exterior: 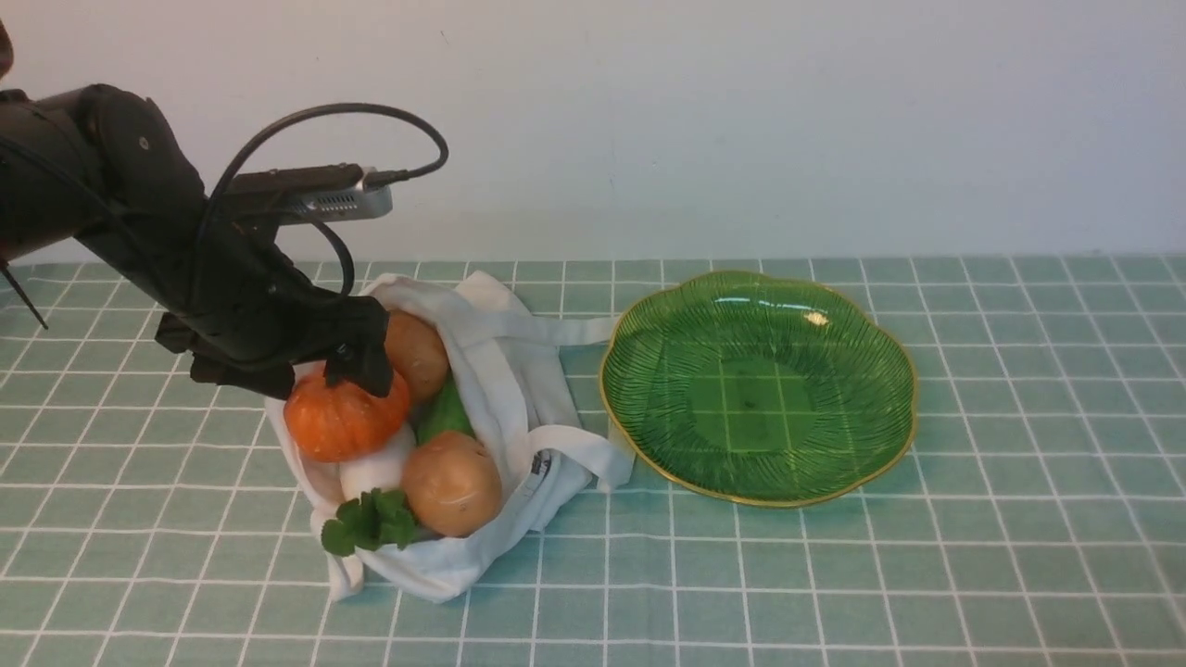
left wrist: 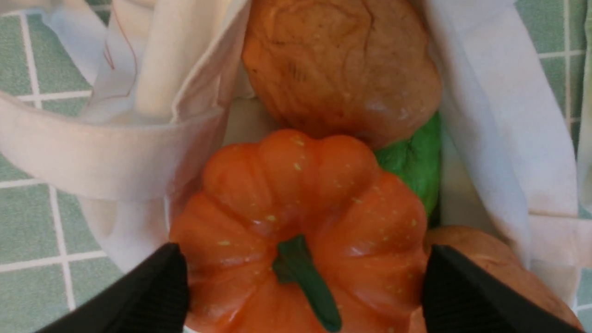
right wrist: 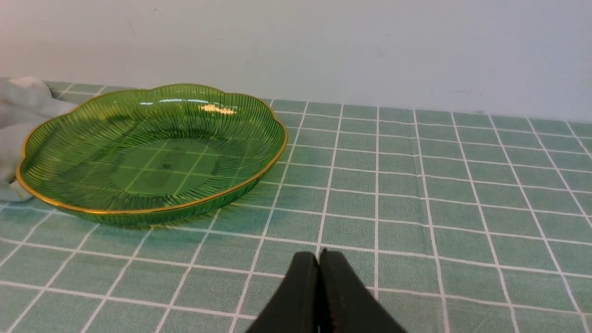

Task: Take vegetables from cloth bag on blue coffee tablecloth place on plate.
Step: 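Reach into the cloth bag and grasp the pumpkin with the left gripper, then move the orange pumpkin from the bag onto the plate with the left gripper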

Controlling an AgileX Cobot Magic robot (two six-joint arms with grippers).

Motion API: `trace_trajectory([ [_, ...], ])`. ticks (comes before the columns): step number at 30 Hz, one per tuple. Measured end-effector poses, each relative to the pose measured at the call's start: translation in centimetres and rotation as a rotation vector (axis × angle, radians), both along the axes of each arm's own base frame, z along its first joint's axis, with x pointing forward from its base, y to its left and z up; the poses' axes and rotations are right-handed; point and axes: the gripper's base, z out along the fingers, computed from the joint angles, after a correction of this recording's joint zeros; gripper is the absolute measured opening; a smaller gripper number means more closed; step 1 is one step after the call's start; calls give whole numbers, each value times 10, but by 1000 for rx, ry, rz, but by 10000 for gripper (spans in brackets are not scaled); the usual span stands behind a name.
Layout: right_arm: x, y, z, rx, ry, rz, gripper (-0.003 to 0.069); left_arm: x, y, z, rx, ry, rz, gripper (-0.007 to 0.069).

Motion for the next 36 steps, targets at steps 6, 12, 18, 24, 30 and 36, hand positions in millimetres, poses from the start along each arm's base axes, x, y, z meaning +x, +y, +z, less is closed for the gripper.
trace_trajectory([
  [6, 0, 0, 0, 0, 0, 0, -15, 4, -1, -7, -11, 19, 5, 585],
  [12, 0, 0, 0, 0, 0, 0, -15, 6, -2, -10, -20, 27, 13, 581],
  [18, 0, 0, 0, 0, 0, 0, -15, 6, -2, -10, -22, 34, 14, 571],
  [24, 0, 0, 0, 0, 0, 0, -15, 0, -2, 2, -22, 7, 12, 571],
  [30, 0, 0, 0, 0, 0, 0, -15, -15, -1, 39, -33, -68, 1, 563],
  [36, 0, 0, 0, 8, 1, -2, -15, -18, -9, 101, -64, -141, -42, 563],
])
